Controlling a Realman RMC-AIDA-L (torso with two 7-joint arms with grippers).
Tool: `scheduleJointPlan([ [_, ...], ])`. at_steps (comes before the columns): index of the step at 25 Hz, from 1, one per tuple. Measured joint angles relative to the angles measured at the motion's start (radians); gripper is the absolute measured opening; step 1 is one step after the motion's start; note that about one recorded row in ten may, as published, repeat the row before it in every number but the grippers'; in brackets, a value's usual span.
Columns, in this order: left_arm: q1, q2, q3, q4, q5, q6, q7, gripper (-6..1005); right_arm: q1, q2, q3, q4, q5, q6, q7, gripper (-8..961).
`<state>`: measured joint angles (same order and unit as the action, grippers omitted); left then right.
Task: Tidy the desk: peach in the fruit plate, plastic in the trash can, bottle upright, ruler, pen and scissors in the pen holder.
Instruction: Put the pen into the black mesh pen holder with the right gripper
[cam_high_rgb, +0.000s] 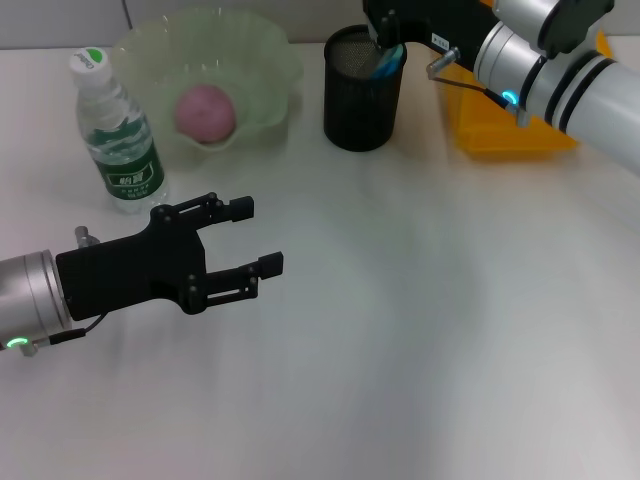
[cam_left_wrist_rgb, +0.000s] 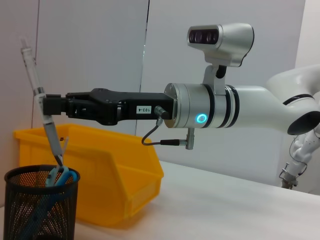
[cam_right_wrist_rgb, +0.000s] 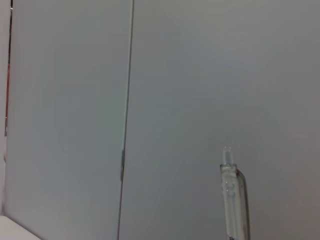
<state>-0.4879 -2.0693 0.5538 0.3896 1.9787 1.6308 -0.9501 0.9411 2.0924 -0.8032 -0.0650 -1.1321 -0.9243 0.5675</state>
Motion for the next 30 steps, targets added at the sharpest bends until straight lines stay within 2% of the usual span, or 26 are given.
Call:
scheduleJointPlan([
  [18,0.006,0.000,0.000,0.000,0.000,0.015,0.002,777,0.030,0.000,-0.002,0.015,0.001,0.064,0.008,189],
  [27,0.006,0.001,0.001,0.003,0.000,0.022,0.000,777,0.020,0.000,0.008,0.017,0.002,0.059,0.024,416],
  [30,0.009,0.002,0.000,0.003,0.000,0.029,0.002,777,0.003,0.000,0.005,-0.002,0.002,0.041,0.073,573],
])
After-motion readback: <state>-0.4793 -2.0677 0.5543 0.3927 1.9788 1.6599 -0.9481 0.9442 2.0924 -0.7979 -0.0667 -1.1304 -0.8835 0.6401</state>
